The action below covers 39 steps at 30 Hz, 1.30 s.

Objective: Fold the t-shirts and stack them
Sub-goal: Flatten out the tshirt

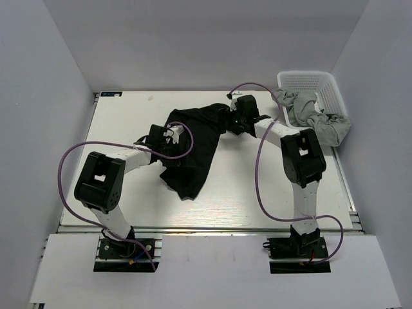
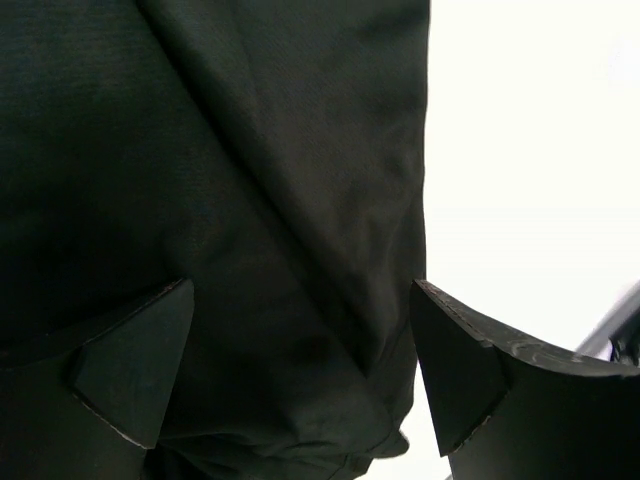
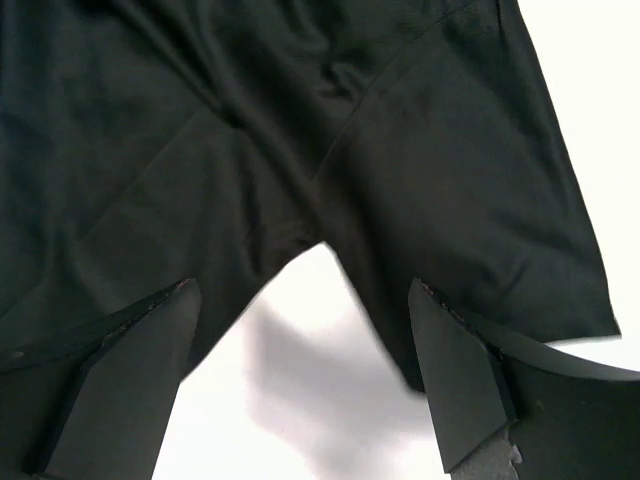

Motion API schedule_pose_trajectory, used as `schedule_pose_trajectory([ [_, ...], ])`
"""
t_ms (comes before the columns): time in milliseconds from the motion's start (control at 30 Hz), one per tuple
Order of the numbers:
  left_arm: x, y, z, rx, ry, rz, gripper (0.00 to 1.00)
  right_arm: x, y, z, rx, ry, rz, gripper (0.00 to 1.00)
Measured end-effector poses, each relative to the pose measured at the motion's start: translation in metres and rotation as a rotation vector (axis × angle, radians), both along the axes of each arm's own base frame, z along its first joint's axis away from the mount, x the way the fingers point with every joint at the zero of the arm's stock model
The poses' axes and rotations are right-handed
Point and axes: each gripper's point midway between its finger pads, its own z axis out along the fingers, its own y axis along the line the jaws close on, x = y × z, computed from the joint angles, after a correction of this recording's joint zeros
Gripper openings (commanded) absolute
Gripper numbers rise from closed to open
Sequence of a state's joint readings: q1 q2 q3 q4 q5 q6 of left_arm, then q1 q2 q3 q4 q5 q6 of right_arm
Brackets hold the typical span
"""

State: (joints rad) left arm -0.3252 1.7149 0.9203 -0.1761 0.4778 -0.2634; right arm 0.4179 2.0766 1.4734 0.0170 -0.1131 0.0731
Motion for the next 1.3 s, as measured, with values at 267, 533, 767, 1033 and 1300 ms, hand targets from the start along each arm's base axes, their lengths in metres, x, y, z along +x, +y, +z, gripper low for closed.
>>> schedule_pose_trajectory([
  [267, 0.032, 0.03, -0.003, 0.116, -0.013, 0.159, 1.0, 0.019, -0.01, -0.034, 0.021, 0.08, -0.105, 0.9],
  [533, 0.074, 0.073, -0.006, 0.276, -0.02, 0.319, 1.0, -0.009, -0.015, -0.04, 0.098, 0.124, -0.088, 0.9],
  [767, 0.134, 0.066, -0.004, 0.23, -0.071, 0.327, 1.0, -0.1, -0.018, -0.038, 0.224, 0.201, -0.05, 0.9],
  [1033, 0.164, 0.042, 0.005, 0.145, -0.128, 0.213, 1.0, -0.173, -0.022, -0.032, 0.217, 0.275, -0.024, 0.9],
  [1300, 0.121, 0.056, 0.078, 0.145, -0.258, 0.224, 1.0, -0.167, -0.024, 0.031, 0.25, 0.105, -0.004, 0.9],
])
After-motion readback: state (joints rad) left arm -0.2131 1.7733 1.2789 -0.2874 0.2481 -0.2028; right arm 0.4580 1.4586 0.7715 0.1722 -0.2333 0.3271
